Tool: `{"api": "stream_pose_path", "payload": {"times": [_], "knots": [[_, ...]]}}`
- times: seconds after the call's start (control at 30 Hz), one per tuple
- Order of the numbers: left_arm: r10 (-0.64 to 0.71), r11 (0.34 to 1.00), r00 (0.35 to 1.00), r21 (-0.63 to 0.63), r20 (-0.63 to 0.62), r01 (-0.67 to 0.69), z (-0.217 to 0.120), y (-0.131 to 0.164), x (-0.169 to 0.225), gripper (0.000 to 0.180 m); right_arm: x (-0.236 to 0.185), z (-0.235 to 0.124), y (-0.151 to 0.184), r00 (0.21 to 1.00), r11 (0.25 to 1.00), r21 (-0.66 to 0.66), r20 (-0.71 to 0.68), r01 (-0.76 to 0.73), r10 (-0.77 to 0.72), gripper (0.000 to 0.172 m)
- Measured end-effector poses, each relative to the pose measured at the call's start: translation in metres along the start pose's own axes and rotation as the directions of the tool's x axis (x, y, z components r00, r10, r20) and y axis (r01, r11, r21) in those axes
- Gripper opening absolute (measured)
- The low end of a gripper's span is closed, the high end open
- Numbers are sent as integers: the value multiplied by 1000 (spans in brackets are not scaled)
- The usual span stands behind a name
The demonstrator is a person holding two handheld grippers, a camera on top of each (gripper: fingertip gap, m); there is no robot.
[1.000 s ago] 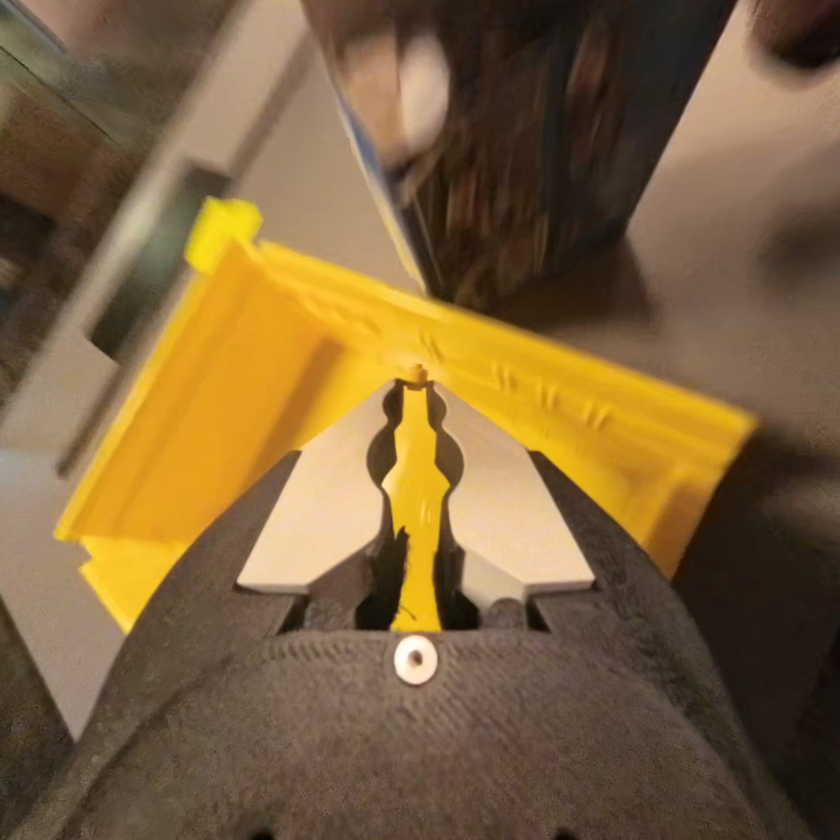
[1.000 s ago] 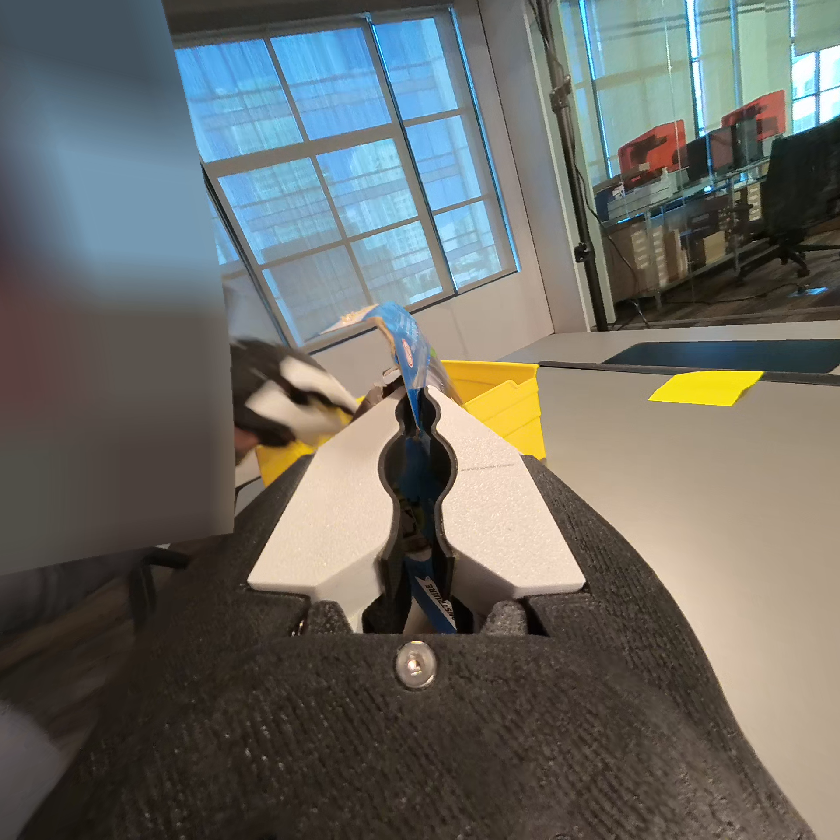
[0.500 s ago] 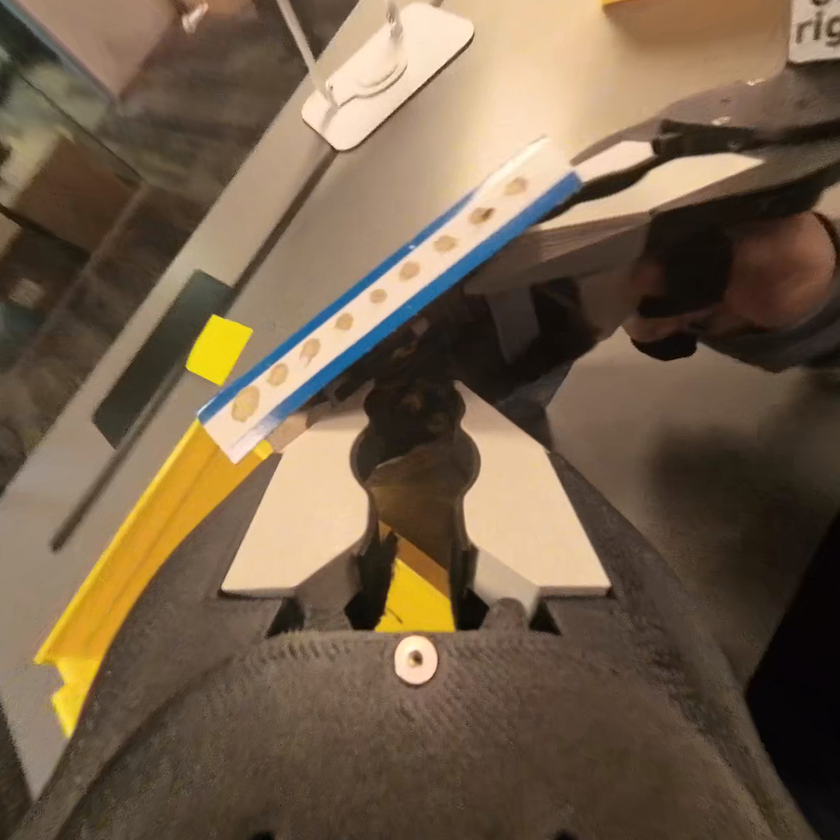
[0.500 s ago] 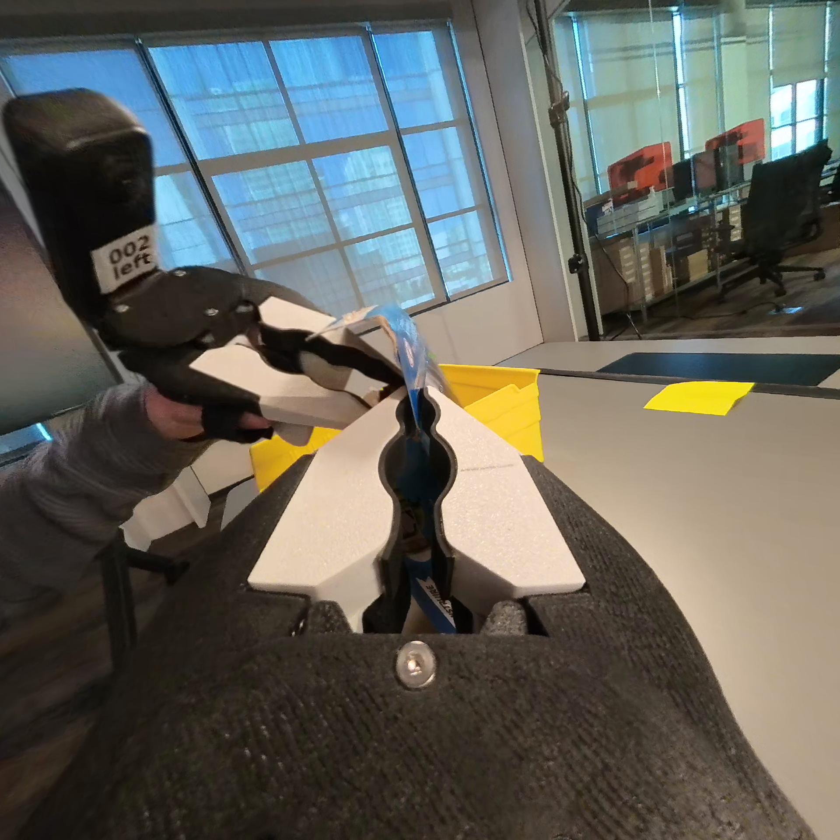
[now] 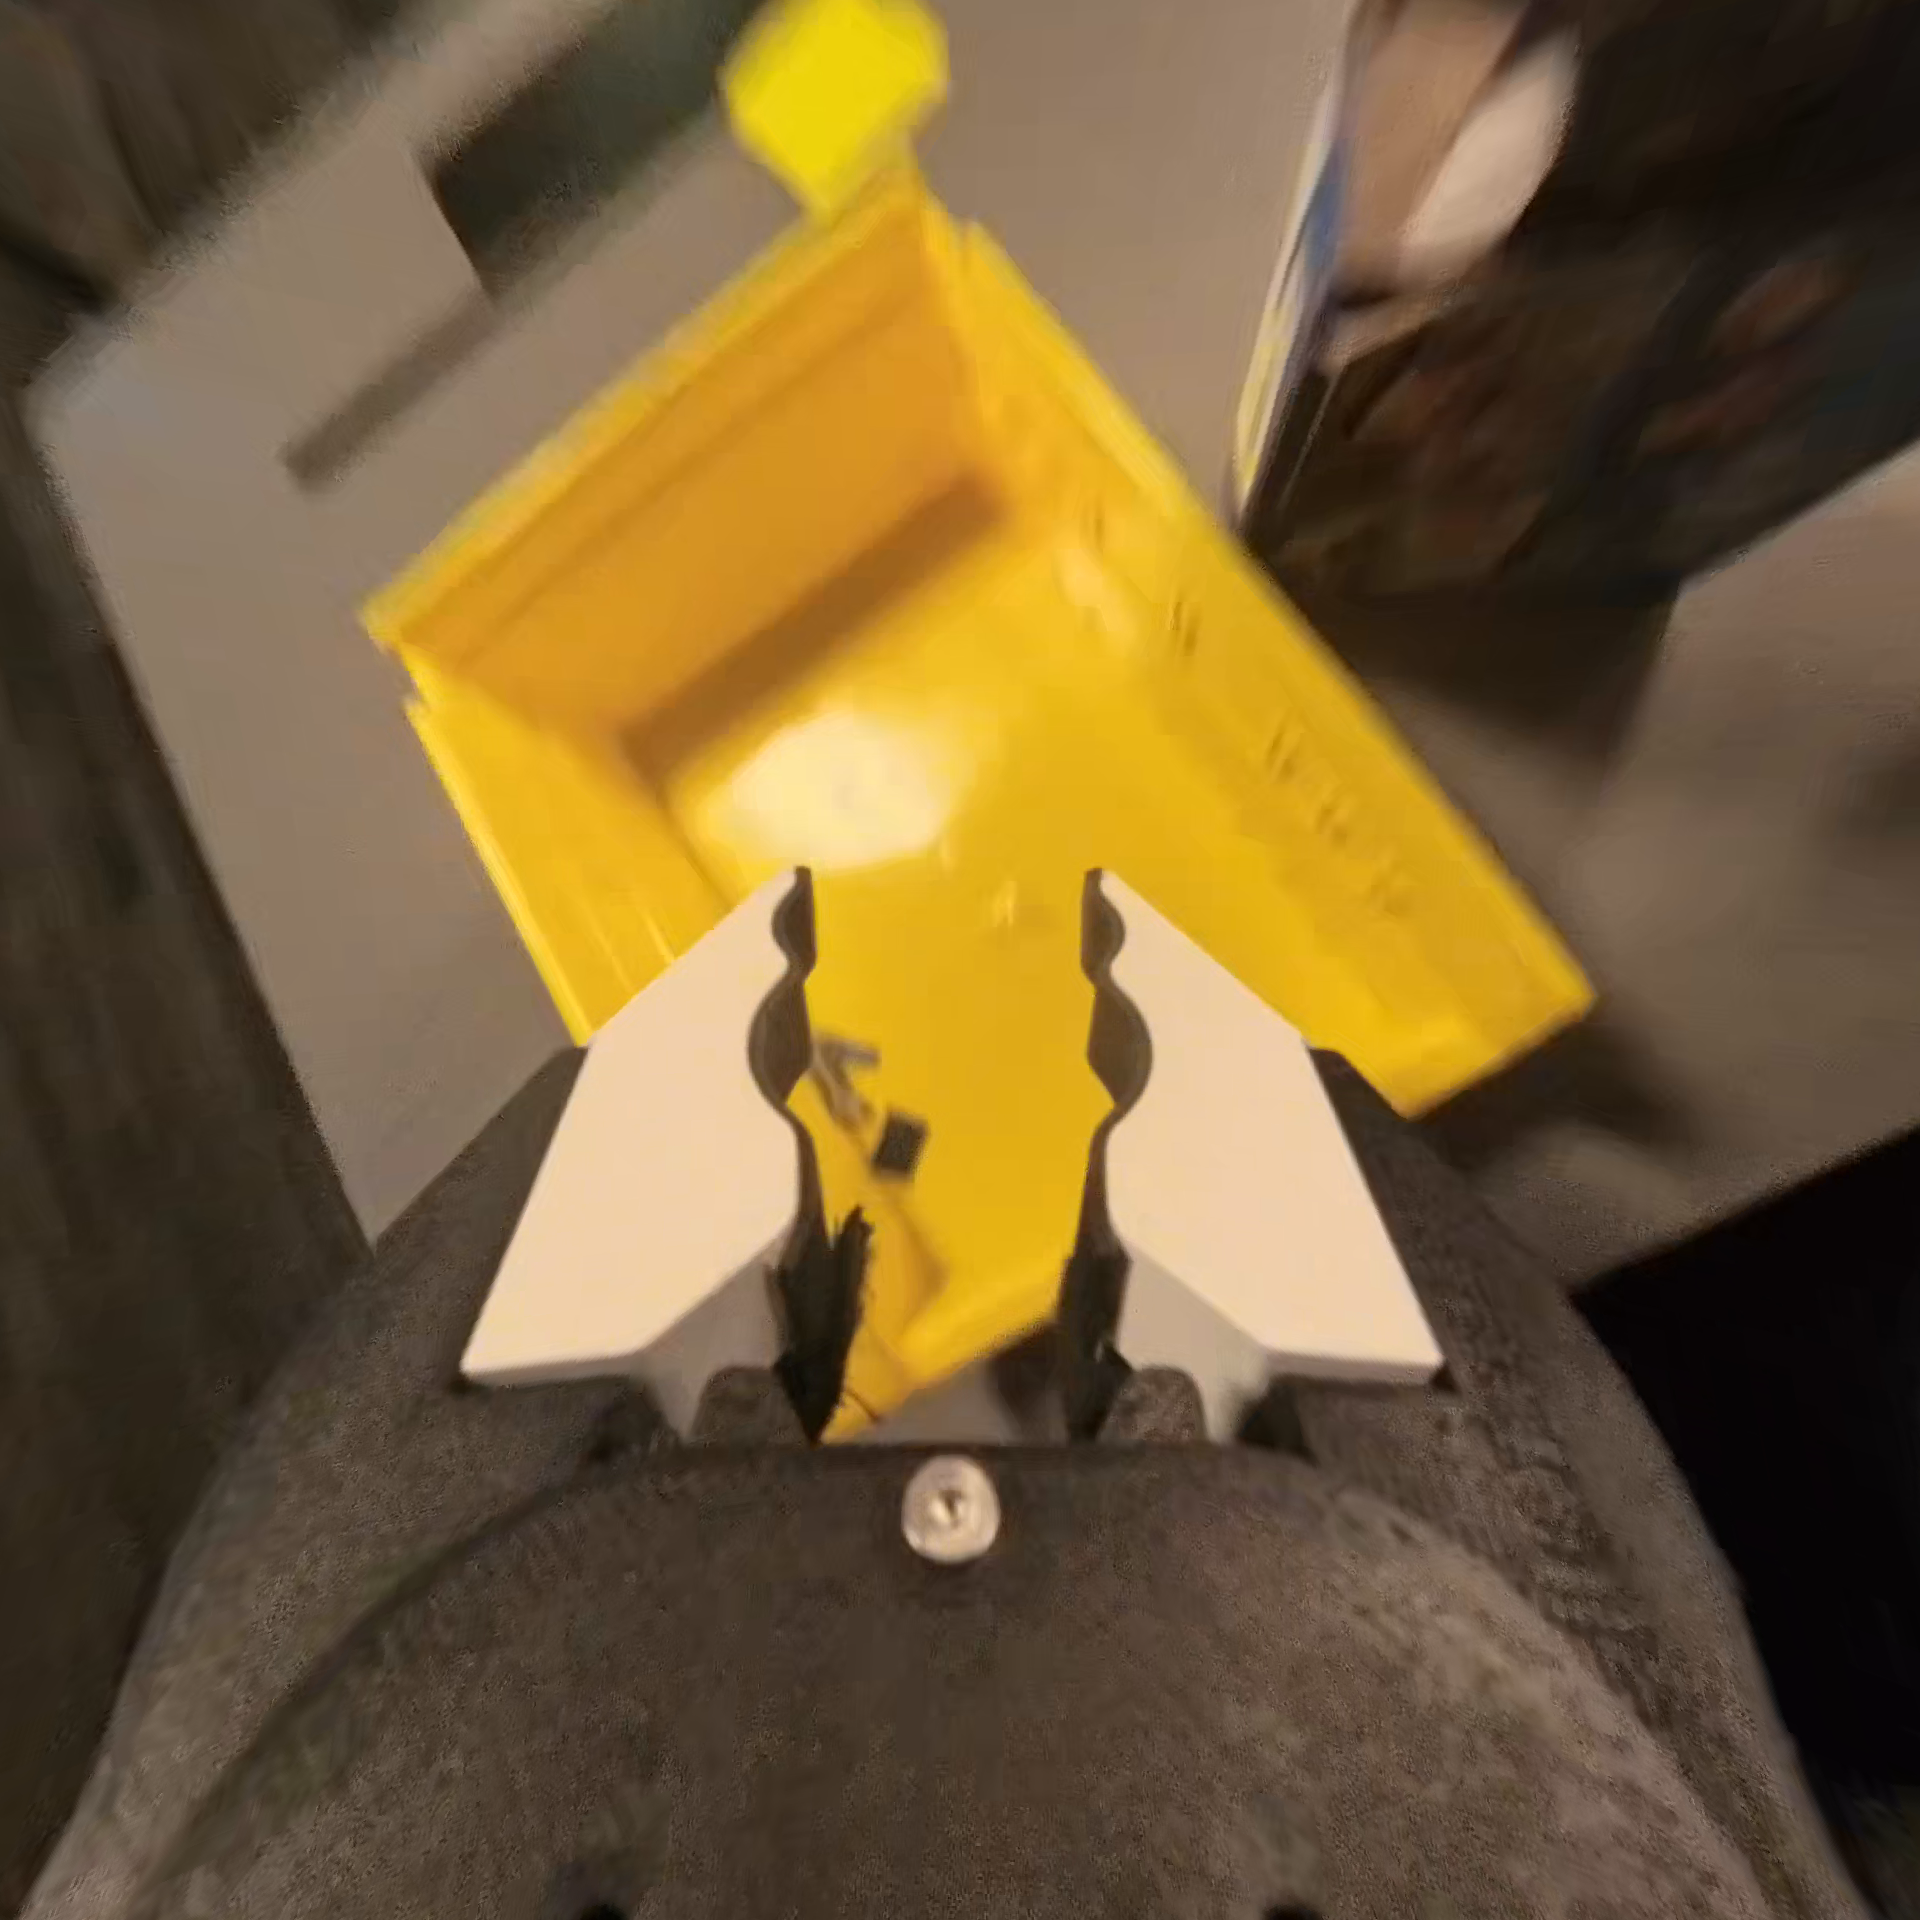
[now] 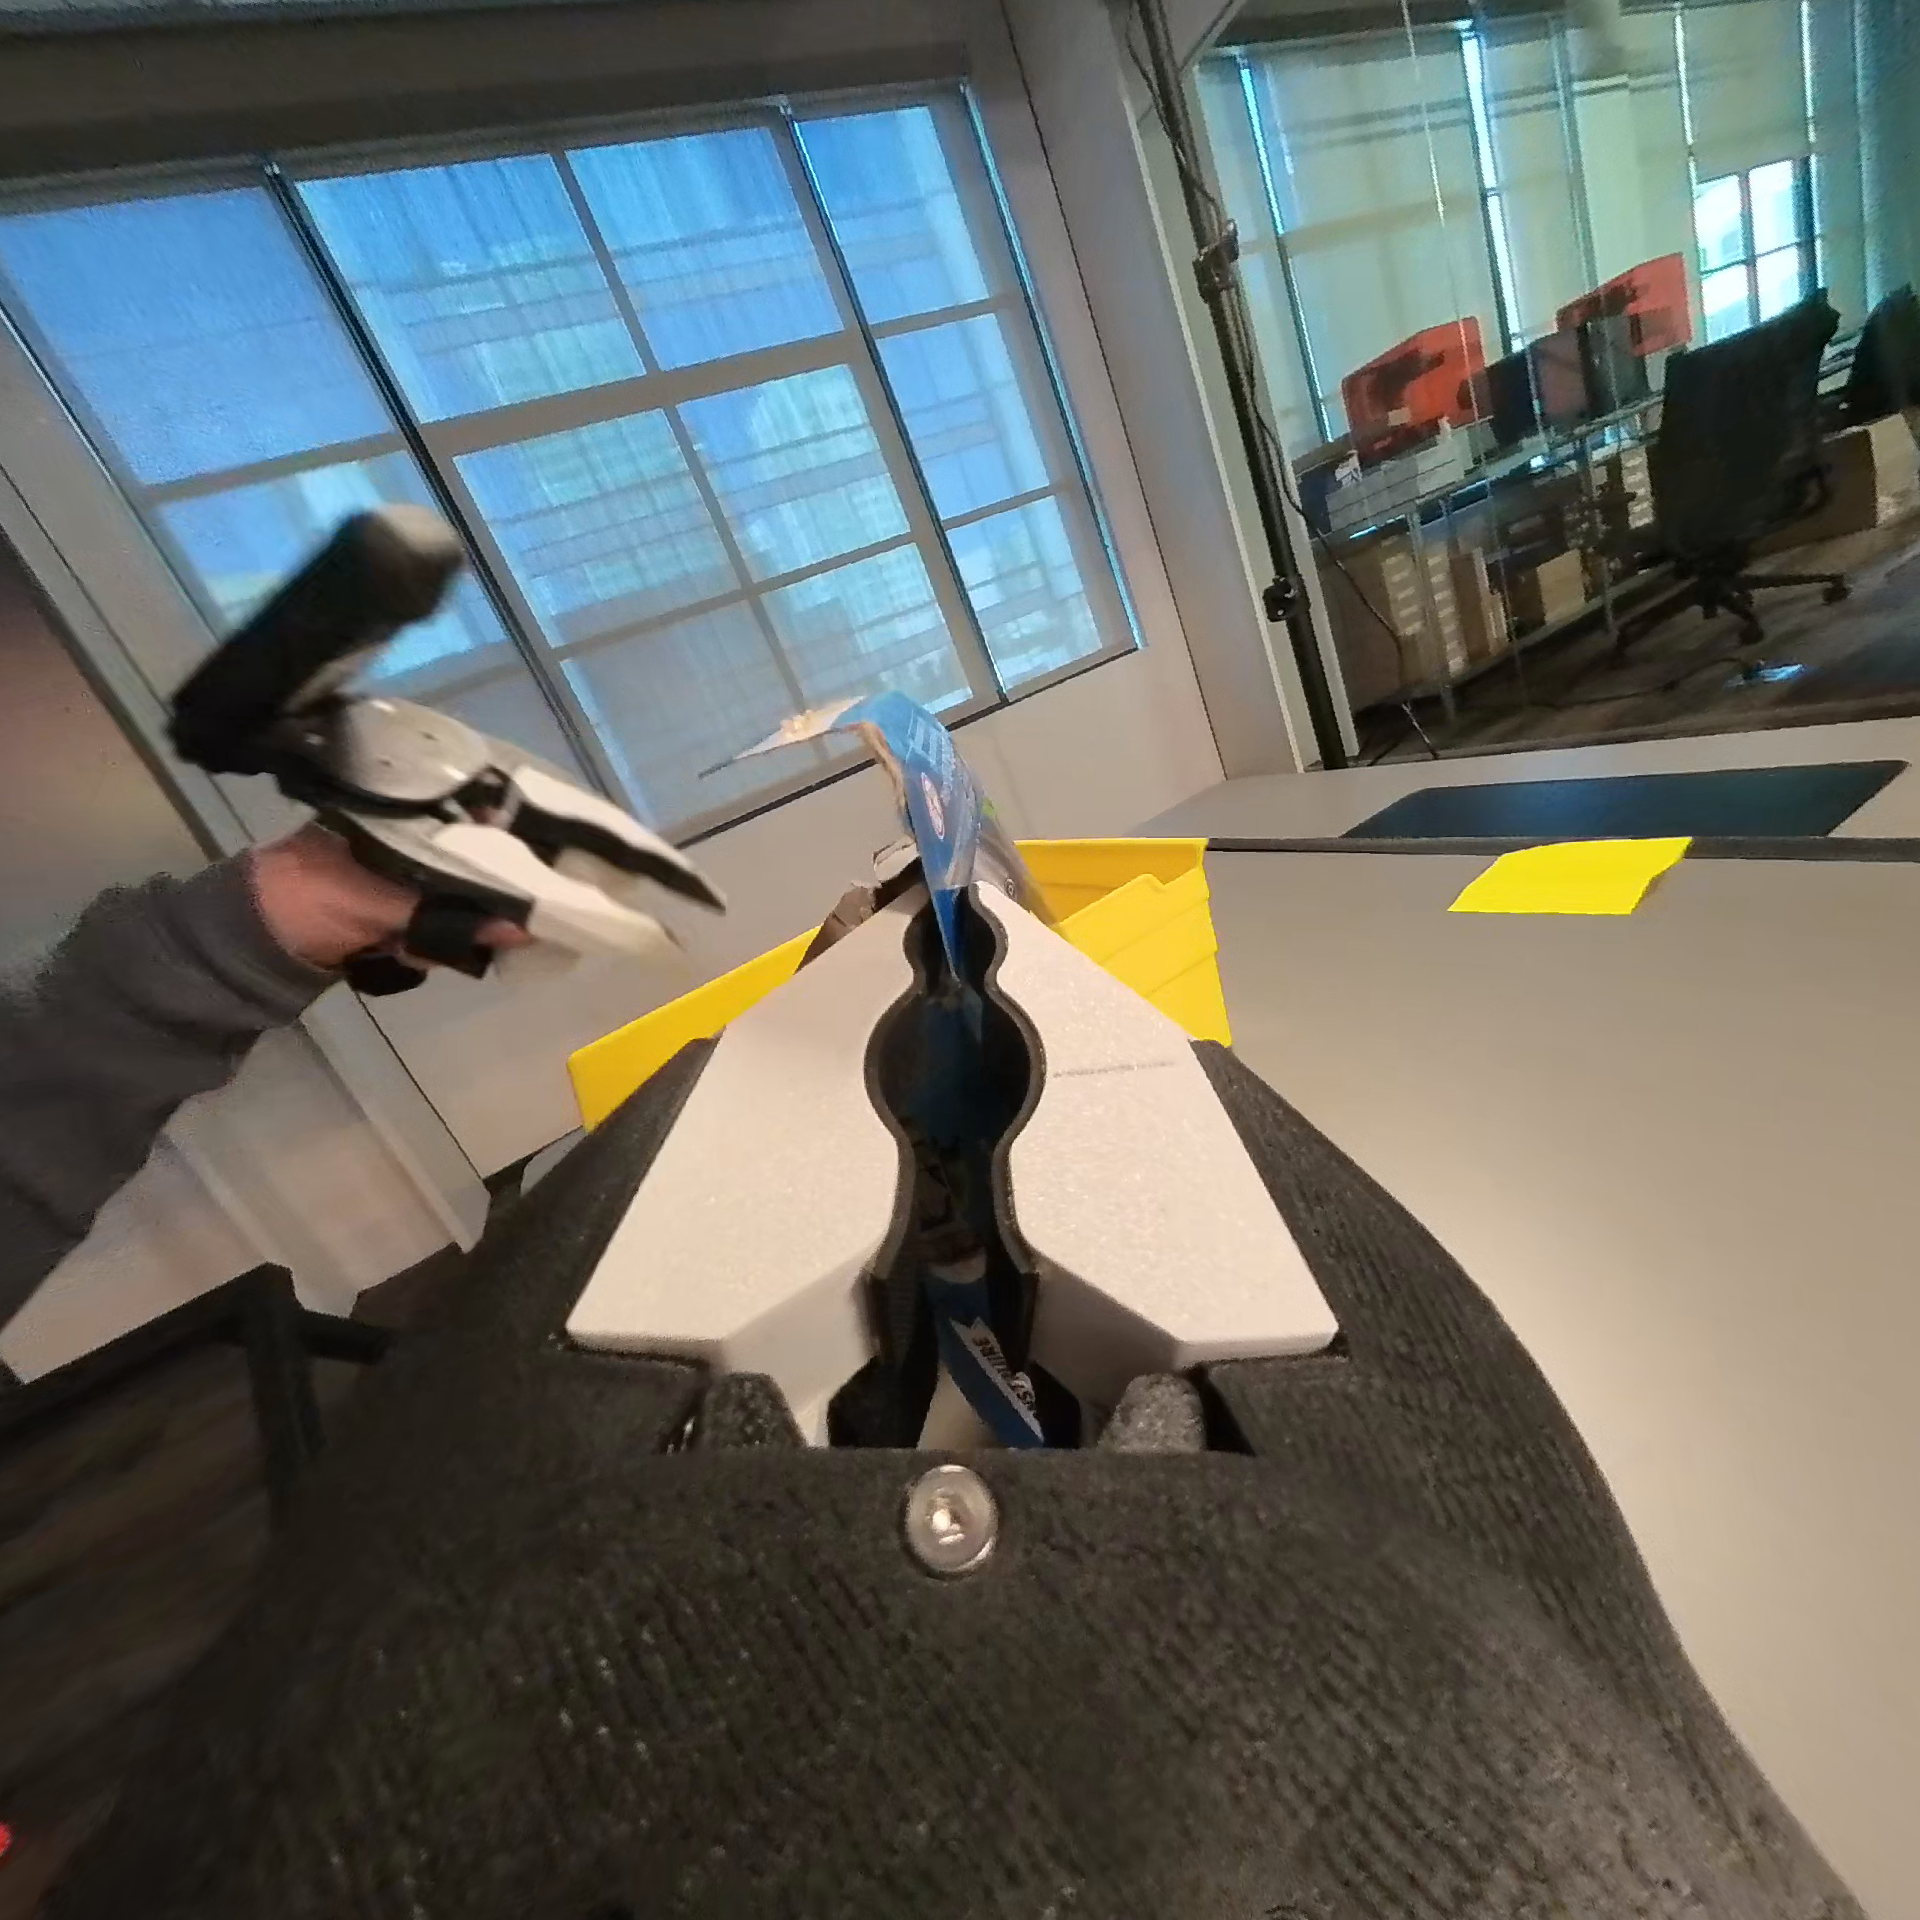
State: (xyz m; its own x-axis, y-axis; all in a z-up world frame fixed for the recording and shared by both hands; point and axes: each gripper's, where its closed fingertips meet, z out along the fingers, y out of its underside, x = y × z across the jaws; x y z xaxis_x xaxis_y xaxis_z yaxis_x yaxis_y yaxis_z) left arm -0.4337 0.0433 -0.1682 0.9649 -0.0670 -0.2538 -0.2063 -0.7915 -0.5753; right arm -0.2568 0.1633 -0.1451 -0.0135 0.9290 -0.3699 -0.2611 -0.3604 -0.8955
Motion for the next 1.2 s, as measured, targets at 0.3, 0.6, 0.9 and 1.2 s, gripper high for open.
{"api": "stream_pose_path", "payload": {"times": [0.3, 0.6, 0.9, 1.2], "knots": [[-96, 766, 990, -643, -104, 7, 62, 120, 6, 35, -4, 1, 1, 999, 1000, -3, 22, 24, -24, 0], [-292, 590, 947, -754, 135, 289, 76, 148, -6, 17, 0, 0, 0, 1000, 1000, -10, 22, -20, 21, 0], [-542, 631, 841, -661, 1, 407, 83, 125, 11, 31, -1, 0, 1, 998, 999, -17, 43, -46, 46, 0], [-430, 730, 891, -638, -148, 246, 86, 106, 25, 36, -2, 0, 1, 998, 999, -19, 51, -36, 37, 0]]}}
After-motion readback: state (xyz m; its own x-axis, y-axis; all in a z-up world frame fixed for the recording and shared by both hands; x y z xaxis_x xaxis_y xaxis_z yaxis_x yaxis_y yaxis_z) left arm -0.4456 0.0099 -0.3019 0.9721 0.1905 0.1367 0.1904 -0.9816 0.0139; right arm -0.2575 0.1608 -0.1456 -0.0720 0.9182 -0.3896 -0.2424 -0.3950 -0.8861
